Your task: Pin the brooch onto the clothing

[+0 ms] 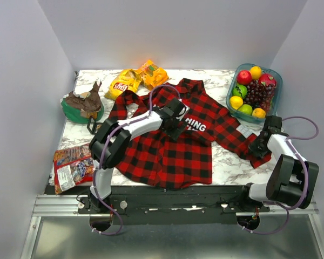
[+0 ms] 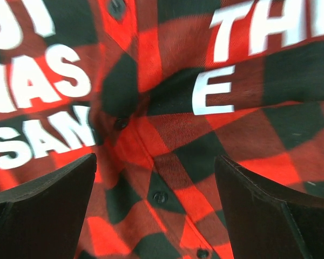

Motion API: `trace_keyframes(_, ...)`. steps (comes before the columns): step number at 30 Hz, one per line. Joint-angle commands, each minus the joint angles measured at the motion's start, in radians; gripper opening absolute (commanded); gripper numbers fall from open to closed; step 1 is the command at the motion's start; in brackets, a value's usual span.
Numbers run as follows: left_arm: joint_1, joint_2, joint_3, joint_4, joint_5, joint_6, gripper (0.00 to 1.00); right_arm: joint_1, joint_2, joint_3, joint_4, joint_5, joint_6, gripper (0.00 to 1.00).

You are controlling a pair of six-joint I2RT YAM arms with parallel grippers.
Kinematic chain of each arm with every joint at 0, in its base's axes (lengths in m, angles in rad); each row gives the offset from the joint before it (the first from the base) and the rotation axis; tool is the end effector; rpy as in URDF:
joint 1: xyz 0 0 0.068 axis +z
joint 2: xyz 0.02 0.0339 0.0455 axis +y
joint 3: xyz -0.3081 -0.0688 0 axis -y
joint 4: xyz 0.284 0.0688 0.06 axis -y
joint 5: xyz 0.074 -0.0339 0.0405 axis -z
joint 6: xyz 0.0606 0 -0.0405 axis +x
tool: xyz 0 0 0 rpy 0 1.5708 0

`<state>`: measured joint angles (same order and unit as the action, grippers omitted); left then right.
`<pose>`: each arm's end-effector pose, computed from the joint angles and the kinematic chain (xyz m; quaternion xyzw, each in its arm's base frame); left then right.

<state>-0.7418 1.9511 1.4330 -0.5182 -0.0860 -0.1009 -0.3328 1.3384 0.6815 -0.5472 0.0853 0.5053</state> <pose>0.3569 -0.3200 0.1954 0.2928 0.9181 -0.0701 0.2577 0.2429 -0.0894 0.1620 0.4068 0.8942 -0.0261 0.1851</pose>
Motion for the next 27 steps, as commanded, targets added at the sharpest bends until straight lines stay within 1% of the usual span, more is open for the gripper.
trace_keyframes(1,-0.004,0.046,0.032,-0.029,-0.021,0.012,0.99,0.005,-0.036,0.036,-0.026,0.022,-0.001,0.02)
trace_keyframes(6,0.002,0.077,0.024,-0.029,-0.038,0.029,0.99,0.003,-0.103,0.076,-0.088,0.073,-0.005,0.02)
trace_keyframes(8,0.009,0.092,0.023,-0.031,-0.037,0.029,0.98,0.003,-0.159,0.114,-0.124,0.099,-0.01,0.02)
trace_keyframes(12,0.016,0.132,0.032,-0.042,-0.032,0.03,0.98,-0.002,-0.246,0.165,-0.186,0.232,-0.025,0.01)
trace_keyframes(15,0.016,0.138,0.035,-0.043,-0.026,0.03,0.98,-0.014,-0.318,0.15,-0.198,0.292,-0.031,0.01)
trace_keyframes(19,0.016,0.128,0.03,-0.04,-0.023,0.029,0.98,-0.028,-0.37,0.116,-0.198,0.304,-0.028,0.02)
trace_keyframes(27,0.016,0.138,0.027,-0.04,-0.017,0.032,0.98,-0.055,-0.369,0.128,-0.246,0.26,-0.045,0.04)
